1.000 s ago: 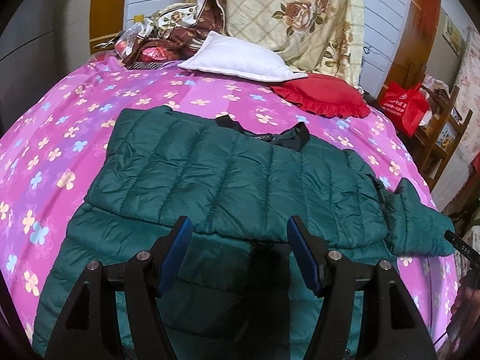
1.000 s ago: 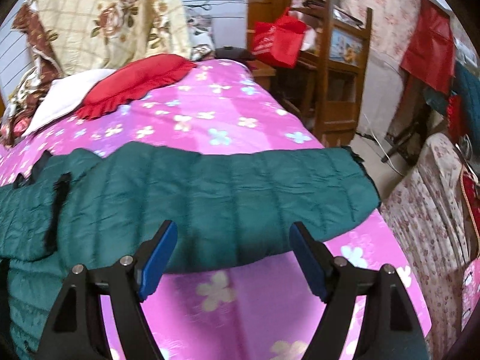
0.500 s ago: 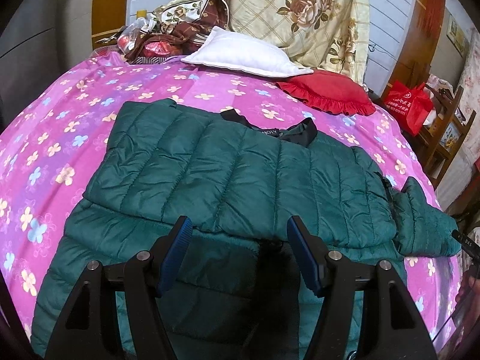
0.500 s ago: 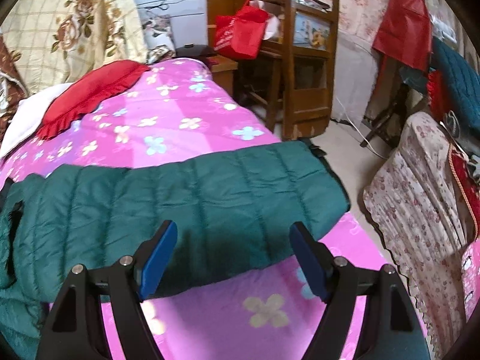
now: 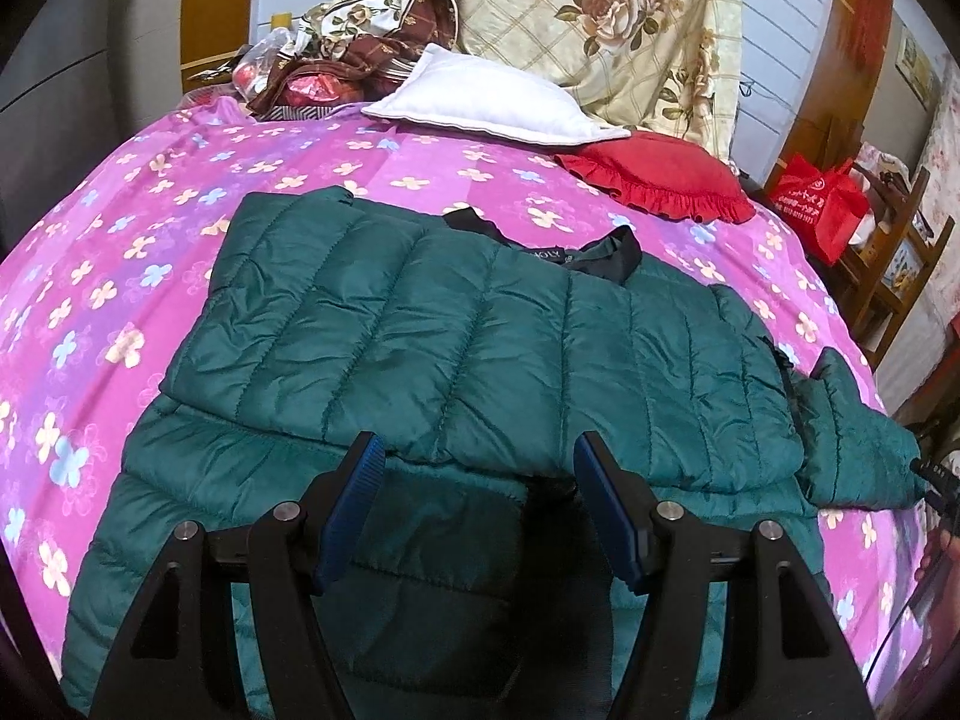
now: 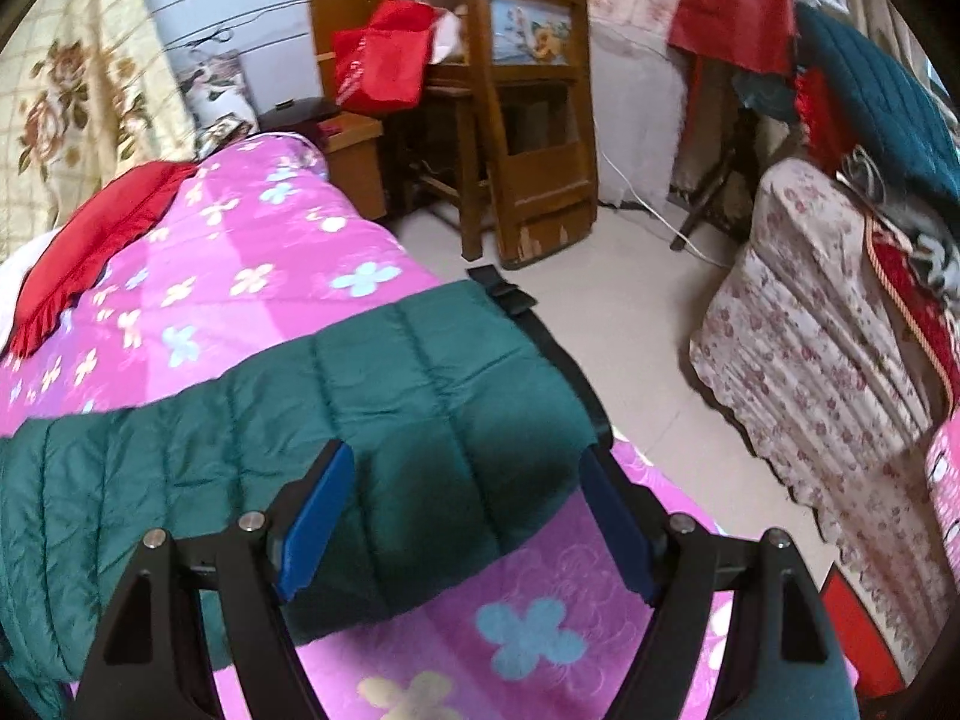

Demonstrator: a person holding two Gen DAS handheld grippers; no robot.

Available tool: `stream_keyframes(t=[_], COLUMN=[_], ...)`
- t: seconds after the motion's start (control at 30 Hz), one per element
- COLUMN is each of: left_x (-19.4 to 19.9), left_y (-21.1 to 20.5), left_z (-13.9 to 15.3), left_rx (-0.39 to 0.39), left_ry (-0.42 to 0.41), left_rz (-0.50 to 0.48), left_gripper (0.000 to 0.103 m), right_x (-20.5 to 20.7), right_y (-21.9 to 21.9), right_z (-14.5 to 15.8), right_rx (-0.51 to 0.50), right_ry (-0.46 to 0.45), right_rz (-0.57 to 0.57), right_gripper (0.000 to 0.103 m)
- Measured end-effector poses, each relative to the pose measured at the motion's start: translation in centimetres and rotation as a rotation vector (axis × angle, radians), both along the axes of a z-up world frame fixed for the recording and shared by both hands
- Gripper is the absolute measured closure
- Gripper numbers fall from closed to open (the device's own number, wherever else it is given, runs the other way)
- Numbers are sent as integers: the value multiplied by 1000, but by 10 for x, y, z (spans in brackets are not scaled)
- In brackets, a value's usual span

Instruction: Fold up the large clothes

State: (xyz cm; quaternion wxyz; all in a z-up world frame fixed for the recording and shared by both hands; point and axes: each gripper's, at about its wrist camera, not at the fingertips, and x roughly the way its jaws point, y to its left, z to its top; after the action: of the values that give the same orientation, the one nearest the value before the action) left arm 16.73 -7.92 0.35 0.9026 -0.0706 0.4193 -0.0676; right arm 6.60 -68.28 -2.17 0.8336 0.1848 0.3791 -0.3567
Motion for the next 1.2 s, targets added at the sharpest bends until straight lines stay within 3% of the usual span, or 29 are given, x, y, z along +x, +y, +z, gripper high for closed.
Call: stream_keyframes(t=[0.47, 0.6, 0.7, 0.77, 0.87, 1.2], left_x=[4, 3, 4, 4, 2, 0], left_y=[1, 1, 2, 3, 3, 11], left_z=[-7, -8, -9, -9, -7, 5], left_rx=[5, 17, 11, 5, 11, 9], left_ry=[23, 19, 27, 28, 19, -11], left_rz=[-6, -9, -5, -4, -7, 3], left_gripper=[58, 58, 58, 58, 58, 58], right_x=[9, 15, 15, 13, 10, 2], right_y=[-40, -34, -27, -26, -23, 32], right_z=[-26, -25, -21, -18, -11, 45], right_rx=[119, 71, 44, 42, 63, 20], right_ry=[-22, 2, -4, -27, -62, -202], right_rz=[-73, -47, -11, 11, 44, 189], right_gripper=[18, 19, 42, 71, 79, 82])
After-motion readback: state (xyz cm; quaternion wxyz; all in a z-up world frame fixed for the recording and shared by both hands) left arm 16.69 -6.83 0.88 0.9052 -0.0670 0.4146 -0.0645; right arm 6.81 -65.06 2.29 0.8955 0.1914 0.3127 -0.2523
